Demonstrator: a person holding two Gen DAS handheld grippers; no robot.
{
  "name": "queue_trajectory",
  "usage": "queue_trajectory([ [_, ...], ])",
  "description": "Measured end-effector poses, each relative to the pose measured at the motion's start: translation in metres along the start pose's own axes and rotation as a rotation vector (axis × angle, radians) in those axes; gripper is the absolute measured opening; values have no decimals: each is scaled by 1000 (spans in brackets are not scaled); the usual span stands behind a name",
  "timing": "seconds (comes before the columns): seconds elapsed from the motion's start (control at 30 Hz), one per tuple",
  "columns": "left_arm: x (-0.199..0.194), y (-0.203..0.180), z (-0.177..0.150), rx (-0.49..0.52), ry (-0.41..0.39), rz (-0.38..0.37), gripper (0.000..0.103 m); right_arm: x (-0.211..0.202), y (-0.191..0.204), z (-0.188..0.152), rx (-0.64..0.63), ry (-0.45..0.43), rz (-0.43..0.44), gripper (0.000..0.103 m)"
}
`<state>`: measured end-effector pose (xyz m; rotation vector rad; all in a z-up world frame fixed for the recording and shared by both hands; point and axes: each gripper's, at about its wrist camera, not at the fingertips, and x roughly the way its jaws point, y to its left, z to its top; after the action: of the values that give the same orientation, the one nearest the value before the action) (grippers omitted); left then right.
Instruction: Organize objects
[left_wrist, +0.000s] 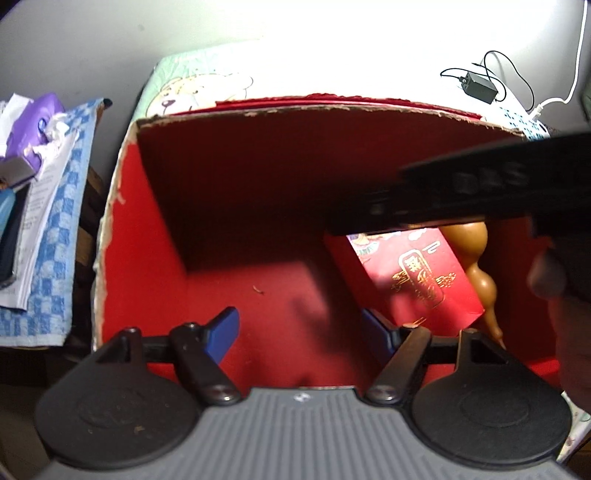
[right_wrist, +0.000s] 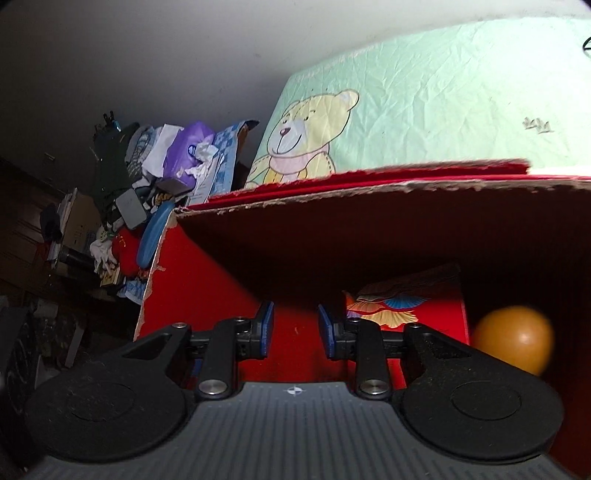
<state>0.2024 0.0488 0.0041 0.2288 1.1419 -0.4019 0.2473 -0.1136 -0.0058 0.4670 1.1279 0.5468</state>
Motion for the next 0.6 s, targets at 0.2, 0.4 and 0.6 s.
queue_trajectory([
  [0.2,7,1,4,8,6,17,74,24,-4,-1,6,53,-95,29],
  [0.4,13,-1,9,21,13,36,76,16,-17,-2,74,20,-125,26],
  [0.6,19,-5,8,34,29,58,76,12,-27,-3,148,-4,-119,20],
])
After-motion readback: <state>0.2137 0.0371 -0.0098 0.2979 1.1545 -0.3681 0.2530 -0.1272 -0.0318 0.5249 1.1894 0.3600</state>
